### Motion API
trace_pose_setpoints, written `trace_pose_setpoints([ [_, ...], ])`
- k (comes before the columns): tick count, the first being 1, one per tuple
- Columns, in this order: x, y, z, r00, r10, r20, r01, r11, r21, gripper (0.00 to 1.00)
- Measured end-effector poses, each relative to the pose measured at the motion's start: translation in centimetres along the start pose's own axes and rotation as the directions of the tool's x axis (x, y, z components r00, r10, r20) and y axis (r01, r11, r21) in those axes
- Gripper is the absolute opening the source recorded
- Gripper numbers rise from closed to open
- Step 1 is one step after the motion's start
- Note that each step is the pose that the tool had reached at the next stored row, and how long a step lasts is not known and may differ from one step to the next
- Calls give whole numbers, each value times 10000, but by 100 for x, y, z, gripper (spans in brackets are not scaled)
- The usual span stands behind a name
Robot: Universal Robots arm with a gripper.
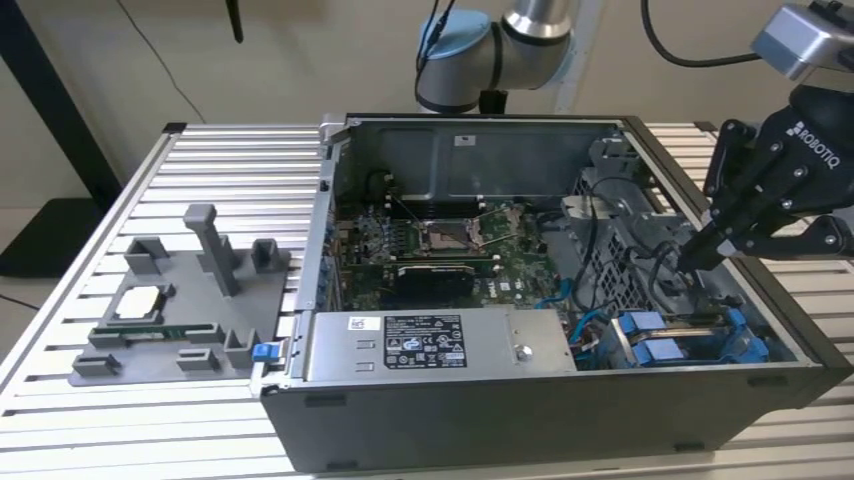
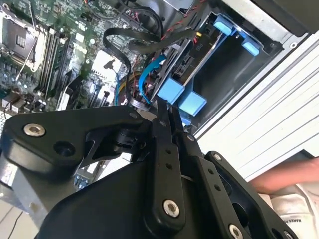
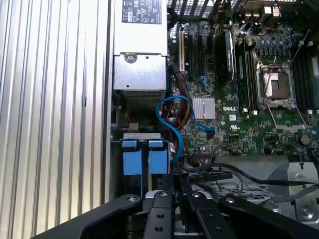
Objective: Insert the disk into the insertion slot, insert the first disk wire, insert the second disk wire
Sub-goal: 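Insert the second disk wire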
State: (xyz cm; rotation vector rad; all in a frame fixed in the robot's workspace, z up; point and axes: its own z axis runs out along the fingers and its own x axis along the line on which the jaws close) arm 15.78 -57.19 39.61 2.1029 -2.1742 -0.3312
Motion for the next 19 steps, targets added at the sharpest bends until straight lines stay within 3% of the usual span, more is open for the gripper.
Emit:
trace_pose_setpoints([
  [12, 4, -2, 8, 10000, 7, -30, -7, 10000, 4, 0],
  [15, 5, -4, 17, 9999, 25, -113, -25, 10000, 14, 0],
  [19, 6, -8, 36, 9993, 80, -353, -78, 10000, 37, 0],
])
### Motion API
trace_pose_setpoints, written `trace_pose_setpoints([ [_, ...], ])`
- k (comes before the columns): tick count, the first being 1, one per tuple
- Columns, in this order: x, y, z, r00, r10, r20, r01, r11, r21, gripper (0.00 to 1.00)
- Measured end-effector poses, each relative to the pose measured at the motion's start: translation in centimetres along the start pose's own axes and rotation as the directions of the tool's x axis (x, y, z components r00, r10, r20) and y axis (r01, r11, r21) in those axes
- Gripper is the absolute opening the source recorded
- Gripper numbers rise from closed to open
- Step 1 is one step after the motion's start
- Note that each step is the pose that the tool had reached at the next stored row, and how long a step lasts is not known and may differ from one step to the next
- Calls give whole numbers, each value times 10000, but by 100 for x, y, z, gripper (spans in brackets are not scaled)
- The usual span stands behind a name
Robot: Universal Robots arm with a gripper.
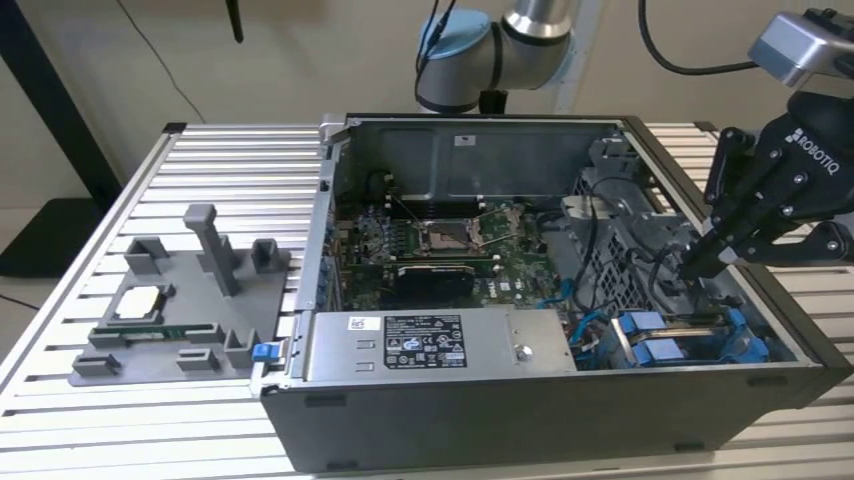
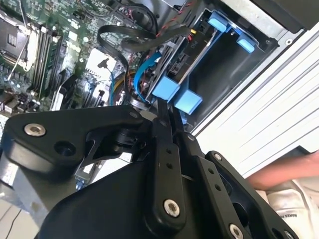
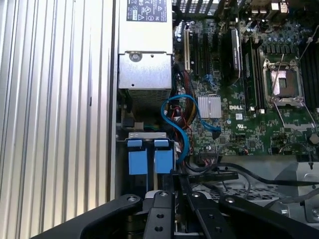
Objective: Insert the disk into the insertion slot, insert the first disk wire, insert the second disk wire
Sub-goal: 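Insert the second disk wire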
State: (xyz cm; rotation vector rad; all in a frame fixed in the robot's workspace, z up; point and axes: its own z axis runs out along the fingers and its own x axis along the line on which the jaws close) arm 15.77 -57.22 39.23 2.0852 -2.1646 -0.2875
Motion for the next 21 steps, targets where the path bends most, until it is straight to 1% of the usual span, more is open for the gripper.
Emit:
trace_pose_setpoints([
  [3, 1, -4, 17, 9999, 38, -166, -37, 10000, 12, 0],
  [4, 1, -6, 22, 9998, 45, -206, -45, 10000, 15, 0],
  [5, 1, -6, 26, 9997, 48, -220, -48, 10000, 16, 0],
  [11, 1, -6, 27, 9997, 51, -230, -51, 10000, 16, 0],
  [12, 1, -7, 30, 9997, 56, -254, -56, 10000, 17, 0],
  [15, 2, -12, 53, 9993, 80, -360, -79, 10000, 30, 0],
  [18, 4, -23, 98, 9993, 79, -363, -76, 9999, 103, 0],
  [21, 6, -33, 141, 9994, 75, -343, -69, 9999, 156, 0],
])
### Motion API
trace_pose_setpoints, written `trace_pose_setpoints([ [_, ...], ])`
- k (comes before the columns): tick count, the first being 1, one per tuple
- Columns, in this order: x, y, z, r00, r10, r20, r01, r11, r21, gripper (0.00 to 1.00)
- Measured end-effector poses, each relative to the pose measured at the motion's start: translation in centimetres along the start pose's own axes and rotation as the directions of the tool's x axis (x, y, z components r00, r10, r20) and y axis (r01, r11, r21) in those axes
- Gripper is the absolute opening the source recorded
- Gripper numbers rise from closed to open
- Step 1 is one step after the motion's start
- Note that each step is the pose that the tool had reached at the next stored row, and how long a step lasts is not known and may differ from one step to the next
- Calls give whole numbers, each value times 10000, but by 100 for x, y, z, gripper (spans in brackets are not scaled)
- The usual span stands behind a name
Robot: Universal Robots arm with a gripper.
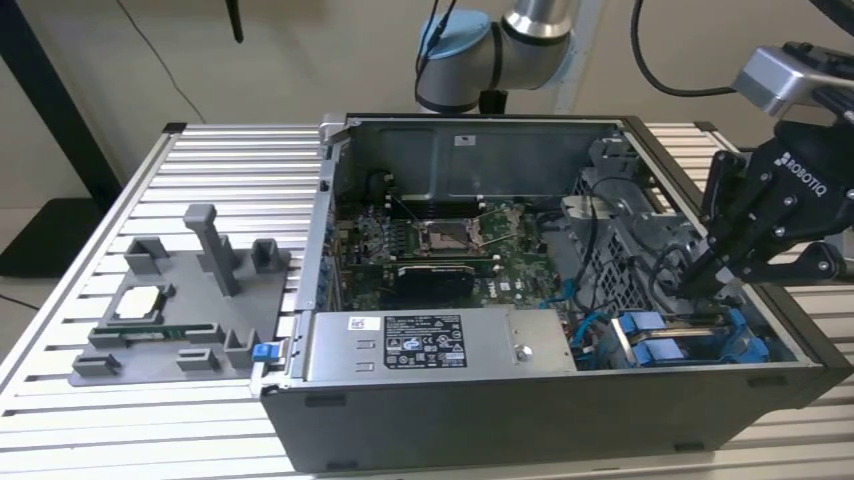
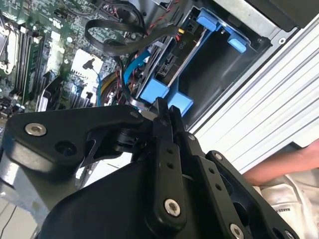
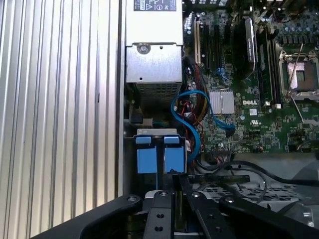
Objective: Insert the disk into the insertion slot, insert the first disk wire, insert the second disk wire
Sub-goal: 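Insert the second disk wire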
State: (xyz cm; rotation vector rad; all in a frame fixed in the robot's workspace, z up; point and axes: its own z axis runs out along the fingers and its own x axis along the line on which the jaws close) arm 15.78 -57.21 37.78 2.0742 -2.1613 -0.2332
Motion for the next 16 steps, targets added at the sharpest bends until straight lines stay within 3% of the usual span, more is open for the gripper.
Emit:
trace_pose_setpoints([
  [16, -2, -108, 106, 9994, -75, 337, 69, 9998, 185, 0],
])
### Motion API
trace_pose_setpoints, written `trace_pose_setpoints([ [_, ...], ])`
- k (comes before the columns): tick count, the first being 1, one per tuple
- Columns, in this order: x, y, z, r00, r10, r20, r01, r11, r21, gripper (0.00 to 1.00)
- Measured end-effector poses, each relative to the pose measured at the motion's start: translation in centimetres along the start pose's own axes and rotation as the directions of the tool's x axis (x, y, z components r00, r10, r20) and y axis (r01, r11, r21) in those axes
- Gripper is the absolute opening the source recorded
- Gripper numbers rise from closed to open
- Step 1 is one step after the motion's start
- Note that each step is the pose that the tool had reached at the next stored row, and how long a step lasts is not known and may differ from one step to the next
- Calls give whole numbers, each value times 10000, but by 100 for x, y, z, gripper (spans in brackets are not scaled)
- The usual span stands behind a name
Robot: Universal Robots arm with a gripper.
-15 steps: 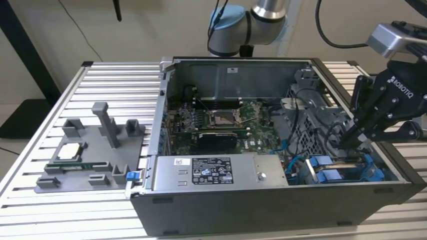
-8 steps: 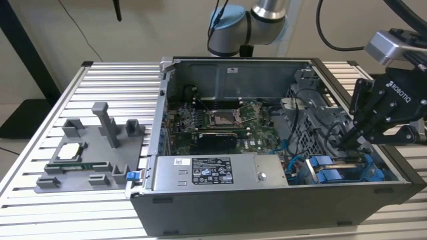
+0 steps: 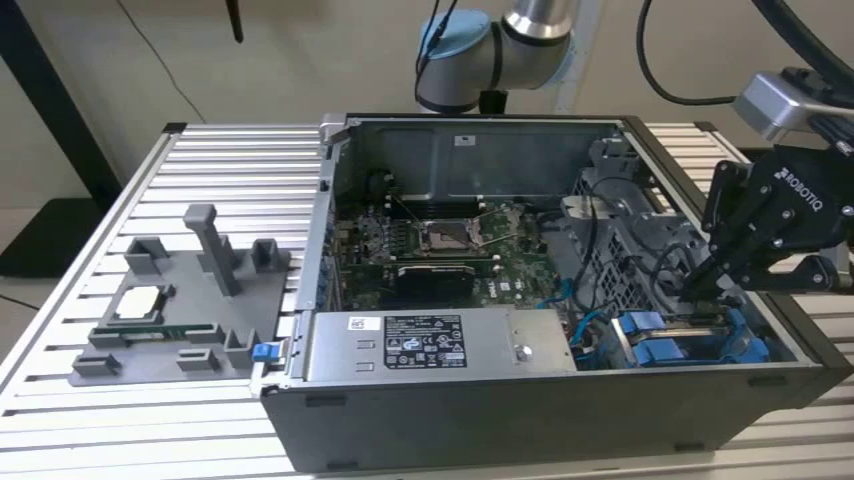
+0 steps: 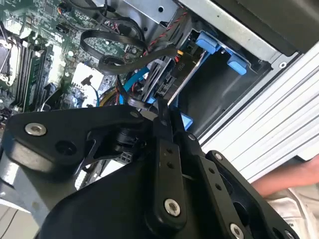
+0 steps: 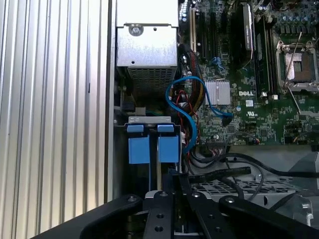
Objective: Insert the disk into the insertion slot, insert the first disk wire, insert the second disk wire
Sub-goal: 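Insert the second disk wire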
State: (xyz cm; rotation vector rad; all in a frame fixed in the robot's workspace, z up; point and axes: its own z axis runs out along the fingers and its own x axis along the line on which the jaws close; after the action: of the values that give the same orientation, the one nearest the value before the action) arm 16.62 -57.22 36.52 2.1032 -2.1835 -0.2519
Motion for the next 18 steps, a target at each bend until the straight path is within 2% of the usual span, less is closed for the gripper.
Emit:
trace_pose_setpoints([
  [4, 1, -11, 23, 9999, -33, 113, 32, 10000, 62, 0],
  [7, 1, -10, 24, 9999, -36, 116, 35, 10000, 70, 0],
  [8, 1, -5, 30, 9999, -38, 121, 36, 9999, 134, 0],
  [11, 5, 35, 60, 9999, -58, 137, 52, 9991, 423, 0],
  [15, 8, 95, 102, 9998, -84, 172, 71, 9973, 733, 0],
  [18, 10, 97, 118, 9997, -110, 219, 88, 9950, 999, 0],
])
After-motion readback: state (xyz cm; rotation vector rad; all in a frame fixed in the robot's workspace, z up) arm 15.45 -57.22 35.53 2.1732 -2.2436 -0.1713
